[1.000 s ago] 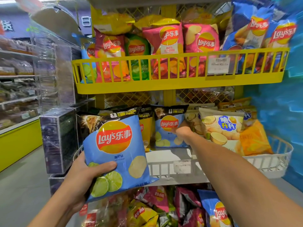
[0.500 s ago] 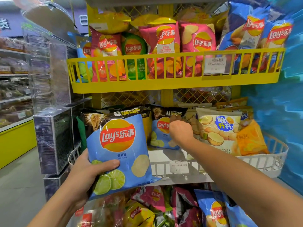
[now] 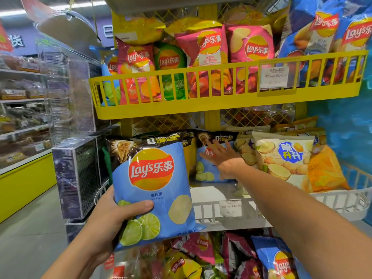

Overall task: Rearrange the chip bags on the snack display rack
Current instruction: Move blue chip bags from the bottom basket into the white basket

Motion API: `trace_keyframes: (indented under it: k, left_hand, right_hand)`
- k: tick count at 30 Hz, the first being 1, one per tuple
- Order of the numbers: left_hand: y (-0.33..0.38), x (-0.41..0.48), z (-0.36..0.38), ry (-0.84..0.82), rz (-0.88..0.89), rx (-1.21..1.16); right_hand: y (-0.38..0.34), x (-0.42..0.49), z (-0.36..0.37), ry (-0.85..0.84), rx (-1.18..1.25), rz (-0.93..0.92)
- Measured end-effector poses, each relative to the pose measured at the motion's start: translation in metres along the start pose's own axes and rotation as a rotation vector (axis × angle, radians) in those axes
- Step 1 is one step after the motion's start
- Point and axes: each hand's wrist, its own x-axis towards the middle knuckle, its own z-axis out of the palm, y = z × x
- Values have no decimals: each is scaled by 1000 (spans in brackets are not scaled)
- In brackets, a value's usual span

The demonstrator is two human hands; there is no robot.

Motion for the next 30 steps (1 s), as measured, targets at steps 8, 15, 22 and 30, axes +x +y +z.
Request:
trace_keyframes:
  k: [8,15,22,30]
  left_hand:
    - [-1,34,26,26,-55,-14]
    - [1,58,54,-37,-82,2]
    - [-6,104,76,25,-119,-81]
    - [-42,151,95,97,-127,-91]
  right_hand:
    - [0,-8,-14,-12,49,-62]
    - [-10,-81,-48,234,234,11]
    - [-13,-176,-13,421,370,105]
    - [-33,-201,36,460,297,57]
